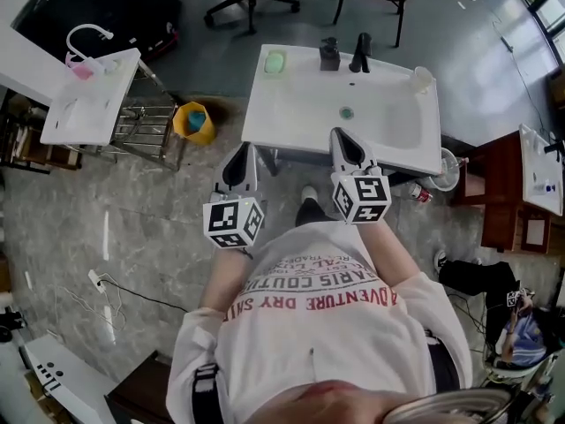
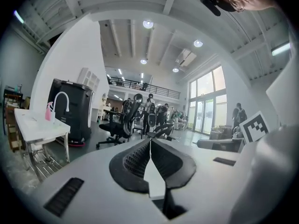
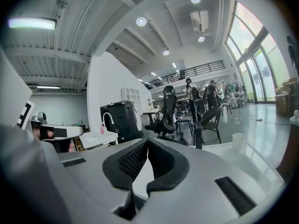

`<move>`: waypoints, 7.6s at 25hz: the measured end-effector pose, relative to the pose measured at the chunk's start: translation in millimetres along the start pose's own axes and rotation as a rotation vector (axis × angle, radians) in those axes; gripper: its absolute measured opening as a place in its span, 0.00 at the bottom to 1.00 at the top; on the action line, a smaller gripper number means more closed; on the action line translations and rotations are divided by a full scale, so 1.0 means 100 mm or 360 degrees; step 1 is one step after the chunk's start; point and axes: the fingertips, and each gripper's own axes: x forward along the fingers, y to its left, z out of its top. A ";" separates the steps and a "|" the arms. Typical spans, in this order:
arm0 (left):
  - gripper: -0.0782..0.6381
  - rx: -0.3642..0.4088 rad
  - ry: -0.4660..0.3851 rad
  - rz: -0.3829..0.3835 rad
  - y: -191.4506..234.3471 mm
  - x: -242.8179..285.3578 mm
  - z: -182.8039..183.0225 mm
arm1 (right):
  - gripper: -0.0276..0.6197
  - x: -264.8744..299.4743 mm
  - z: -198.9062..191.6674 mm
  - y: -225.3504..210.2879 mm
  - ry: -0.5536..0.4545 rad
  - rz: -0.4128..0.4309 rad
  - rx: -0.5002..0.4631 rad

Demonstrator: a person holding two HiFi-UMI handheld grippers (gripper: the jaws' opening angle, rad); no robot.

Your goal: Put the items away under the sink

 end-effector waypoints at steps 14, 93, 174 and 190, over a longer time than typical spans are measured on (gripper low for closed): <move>0.15 -0.0056 0.0117 0.0017 0.33 2.16 0.07 | 0.08 1.80 0.02 -1.13 0.0156 -0.0032 -0.0061; 0.15 -0.0079 0.0445 -0.0366 -0.08 2.04 -1.20 | 0.63 1.49 -1.17 -0.95 0.0389 -0.0232 -0.0119; 0.15 0.0073 0.0195 -0.0034 0.98 0.90 -5.55 | 0.63 2.40 -5.46 -1.96 0.0388 -0.0537 -0.0165; 0.15 0.0052 0.0187 -0.0027 0.99 0.78 -5.58 | 0.63 2.29 -5.34 -1.93 0.0238 -0.0626 -0.0215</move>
